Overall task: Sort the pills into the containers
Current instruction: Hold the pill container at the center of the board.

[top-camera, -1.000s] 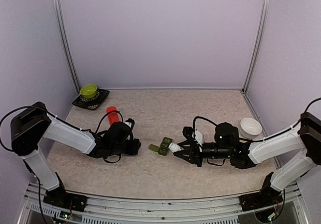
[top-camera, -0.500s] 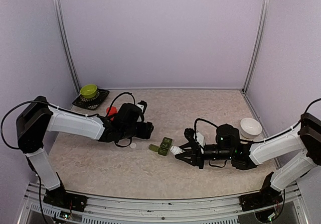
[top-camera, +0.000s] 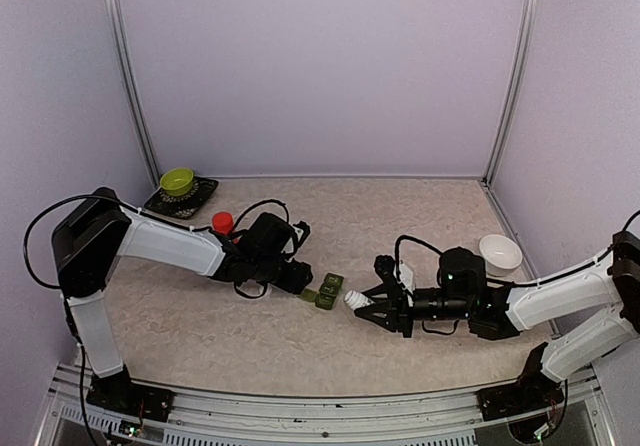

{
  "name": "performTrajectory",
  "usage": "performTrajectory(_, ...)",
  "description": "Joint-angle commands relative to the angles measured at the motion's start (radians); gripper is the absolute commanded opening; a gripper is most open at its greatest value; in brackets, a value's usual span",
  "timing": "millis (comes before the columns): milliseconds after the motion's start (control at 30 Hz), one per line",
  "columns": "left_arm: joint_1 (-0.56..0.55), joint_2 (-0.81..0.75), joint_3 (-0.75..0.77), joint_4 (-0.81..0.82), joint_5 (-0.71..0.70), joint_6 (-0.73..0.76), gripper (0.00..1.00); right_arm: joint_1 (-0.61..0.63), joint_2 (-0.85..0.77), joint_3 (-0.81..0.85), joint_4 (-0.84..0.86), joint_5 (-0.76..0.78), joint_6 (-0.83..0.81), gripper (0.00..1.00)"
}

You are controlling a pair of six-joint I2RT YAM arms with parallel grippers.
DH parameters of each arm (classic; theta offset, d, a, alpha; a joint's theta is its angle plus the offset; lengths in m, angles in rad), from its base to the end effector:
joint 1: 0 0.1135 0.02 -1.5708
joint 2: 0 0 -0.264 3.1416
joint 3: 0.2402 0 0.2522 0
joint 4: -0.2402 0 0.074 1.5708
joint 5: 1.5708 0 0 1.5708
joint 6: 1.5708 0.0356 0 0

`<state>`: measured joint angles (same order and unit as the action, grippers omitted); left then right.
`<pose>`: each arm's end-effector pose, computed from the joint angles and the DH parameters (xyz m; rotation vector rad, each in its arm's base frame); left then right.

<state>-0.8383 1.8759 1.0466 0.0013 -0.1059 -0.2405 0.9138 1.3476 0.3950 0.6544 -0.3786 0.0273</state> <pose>0.2589 -0.2822 0.1446 0.6666 2.3335 -0.3750 0.1452 0.2098 0.1746 -1.0866 1.6447 0.9871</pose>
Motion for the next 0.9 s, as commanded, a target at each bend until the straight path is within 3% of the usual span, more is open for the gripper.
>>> performTrajectory(0, -0.003, 0.018, 0.024, -0.028, 0.060, 0.027, 0.64, -0.006, -0.019, -0.017, 0.000, 0.000, 0.017, 0.00)
performTrajectory(500, 0.001, 0.048, 0.055, -0.074, 0.079, 0.048, 0.60, -0.007, -0.038, -0.028, -0.004, 0.003, 0.019, 0.00)
performTrajectory(867, -0.012, 0.029, 0.050, -0.082, 0.172, 0.029, 0.55, -0.006, -0.021, -0.027, 0.004, 0.010, 0.019, 0.00)
